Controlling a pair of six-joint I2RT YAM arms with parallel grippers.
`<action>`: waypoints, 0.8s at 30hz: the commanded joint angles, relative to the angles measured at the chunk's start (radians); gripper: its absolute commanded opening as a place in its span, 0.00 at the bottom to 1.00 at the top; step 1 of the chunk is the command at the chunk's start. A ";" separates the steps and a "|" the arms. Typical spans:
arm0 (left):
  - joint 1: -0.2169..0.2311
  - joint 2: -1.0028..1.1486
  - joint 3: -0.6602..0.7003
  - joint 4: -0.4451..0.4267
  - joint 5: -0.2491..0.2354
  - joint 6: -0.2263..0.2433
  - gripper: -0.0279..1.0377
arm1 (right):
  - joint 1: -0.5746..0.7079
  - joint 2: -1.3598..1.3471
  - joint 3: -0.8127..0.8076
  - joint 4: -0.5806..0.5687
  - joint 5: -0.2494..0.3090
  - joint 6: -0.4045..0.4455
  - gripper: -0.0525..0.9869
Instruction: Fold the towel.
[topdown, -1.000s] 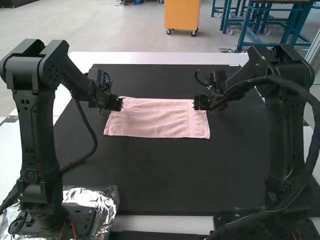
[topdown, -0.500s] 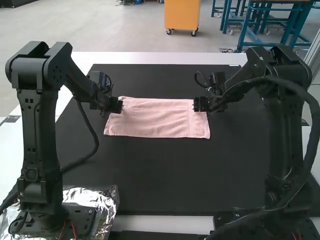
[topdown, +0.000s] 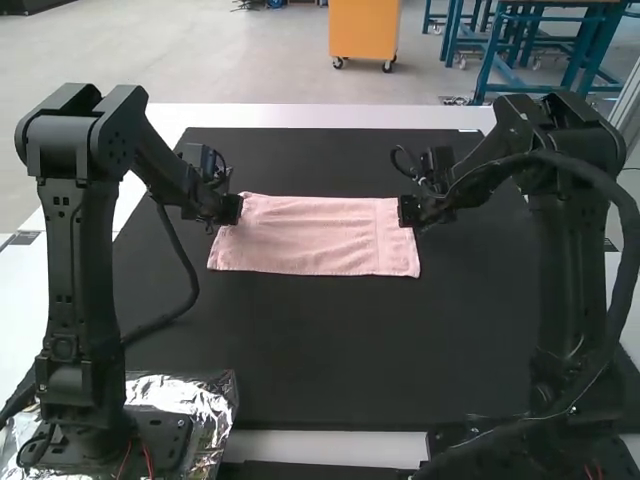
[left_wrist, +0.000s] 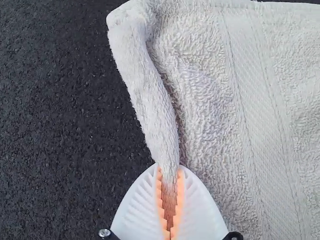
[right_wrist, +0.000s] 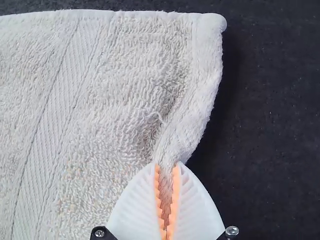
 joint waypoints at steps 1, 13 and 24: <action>0.020 -0.023 0.010 -0.021 0.099 0.003 0.04 | -0.009 -0.046 -0.019 -0.010 -0.012 -0.009 0.03; 0.032 -0.112 -0.025 0.000 0.146 0.021 0.04 | -0.010 -0.152 -0.036 -0.021 -0.036 -0.007 0.03; 0.056 -0.213 -0.139 0.022 0.146 0.107 0.04 | -0.018 -0.246 -0.113 -0.038 -0.087 0.014 0.03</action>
